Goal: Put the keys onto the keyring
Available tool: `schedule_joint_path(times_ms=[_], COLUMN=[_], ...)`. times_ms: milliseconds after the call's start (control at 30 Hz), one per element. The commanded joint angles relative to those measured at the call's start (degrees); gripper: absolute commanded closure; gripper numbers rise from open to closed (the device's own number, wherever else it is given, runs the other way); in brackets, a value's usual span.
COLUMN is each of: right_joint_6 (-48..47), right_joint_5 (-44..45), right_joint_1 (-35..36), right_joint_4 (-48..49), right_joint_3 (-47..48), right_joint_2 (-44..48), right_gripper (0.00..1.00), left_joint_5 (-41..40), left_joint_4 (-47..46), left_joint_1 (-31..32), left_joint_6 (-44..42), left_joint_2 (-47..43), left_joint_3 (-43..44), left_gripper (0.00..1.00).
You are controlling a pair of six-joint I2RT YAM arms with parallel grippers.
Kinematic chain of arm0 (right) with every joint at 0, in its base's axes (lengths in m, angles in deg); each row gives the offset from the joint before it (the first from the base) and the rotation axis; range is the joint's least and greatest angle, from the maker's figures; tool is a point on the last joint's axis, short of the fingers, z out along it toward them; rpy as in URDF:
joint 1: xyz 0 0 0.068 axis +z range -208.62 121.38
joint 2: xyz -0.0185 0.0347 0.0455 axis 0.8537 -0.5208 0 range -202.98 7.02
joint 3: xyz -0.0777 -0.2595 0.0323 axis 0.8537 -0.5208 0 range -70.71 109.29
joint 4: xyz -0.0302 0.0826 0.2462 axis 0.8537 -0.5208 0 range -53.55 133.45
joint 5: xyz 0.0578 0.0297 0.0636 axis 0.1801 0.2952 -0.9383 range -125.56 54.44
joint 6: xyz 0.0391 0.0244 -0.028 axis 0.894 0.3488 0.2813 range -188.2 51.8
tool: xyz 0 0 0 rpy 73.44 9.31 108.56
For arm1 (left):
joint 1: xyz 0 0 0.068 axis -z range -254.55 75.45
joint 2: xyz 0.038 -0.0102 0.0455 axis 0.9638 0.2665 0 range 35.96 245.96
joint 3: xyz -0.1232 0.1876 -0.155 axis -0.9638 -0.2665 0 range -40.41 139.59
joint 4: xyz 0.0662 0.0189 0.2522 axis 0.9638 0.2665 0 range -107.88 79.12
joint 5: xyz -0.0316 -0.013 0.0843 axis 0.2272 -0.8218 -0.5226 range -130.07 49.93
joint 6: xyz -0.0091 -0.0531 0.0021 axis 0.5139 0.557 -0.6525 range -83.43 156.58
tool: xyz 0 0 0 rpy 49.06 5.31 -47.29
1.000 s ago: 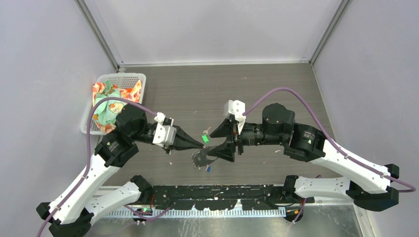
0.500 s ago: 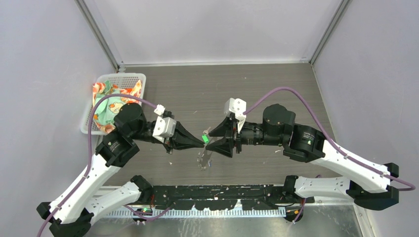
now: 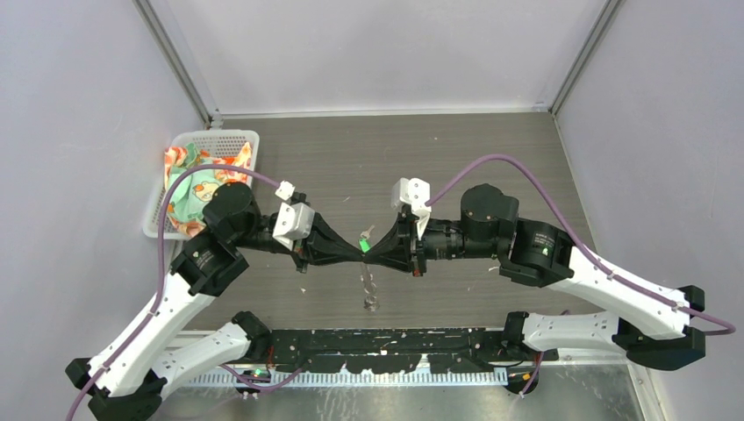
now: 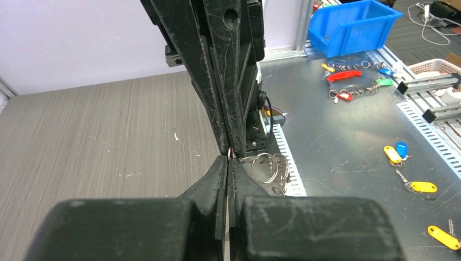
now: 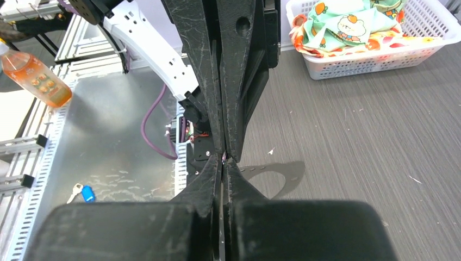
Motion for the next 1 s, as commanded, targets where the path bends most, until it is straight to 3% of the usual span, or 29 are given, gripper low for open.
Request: schedule_joint_path(times_ms=[0, 100, 200, 367, 433, 967], right_joint_6=[-1.72, -1.26, 0.78, 3.94, 4.78, 9.76], right_joint_5=[0.33, 0.21, 0.01, 0.72, 0.54, -0.29], right_joint_1=[-0.01, -0.03, -0.03, 0.0, 0.0, 0.02], right_joint_4=[-4.51, -3.09, 4.48, 15.61, 18.04, 31.43], right_joint_3=[3.66, 3.24, -0.84, -7.7, -9.35, -16.74], right_joint_2=[-0.91, -0.39, 2.11, 7.08, 8.18, 9.13], right_gripper=[0.99, 0.99, 0.99, 0.99, 0.99, 0.99], left_joint_5=[0.96, 1.06, 1.13, 1.35, 0.93, -1.99], left_joint_4=[-4.12, -4.88, -5.28, -4.56, -3.71, -4.95], left_joint_1=[0.18, 0.18, 0.18, 0.18, 0.18, 0.19], left_joint_6=[1.59, 2.74, 4.36, 6.03, 6.01, 8.61], left_joint_2=[-0.47, -0.3, -0.29, -1.26, -1.85, -2.4], left_joint_3=[0.93, 1.02, 0.89, 0.08, -0.57, -2.98], left_gripper=[1.0, 1.0, 1.0, 0.64, 0.58, 0.69])
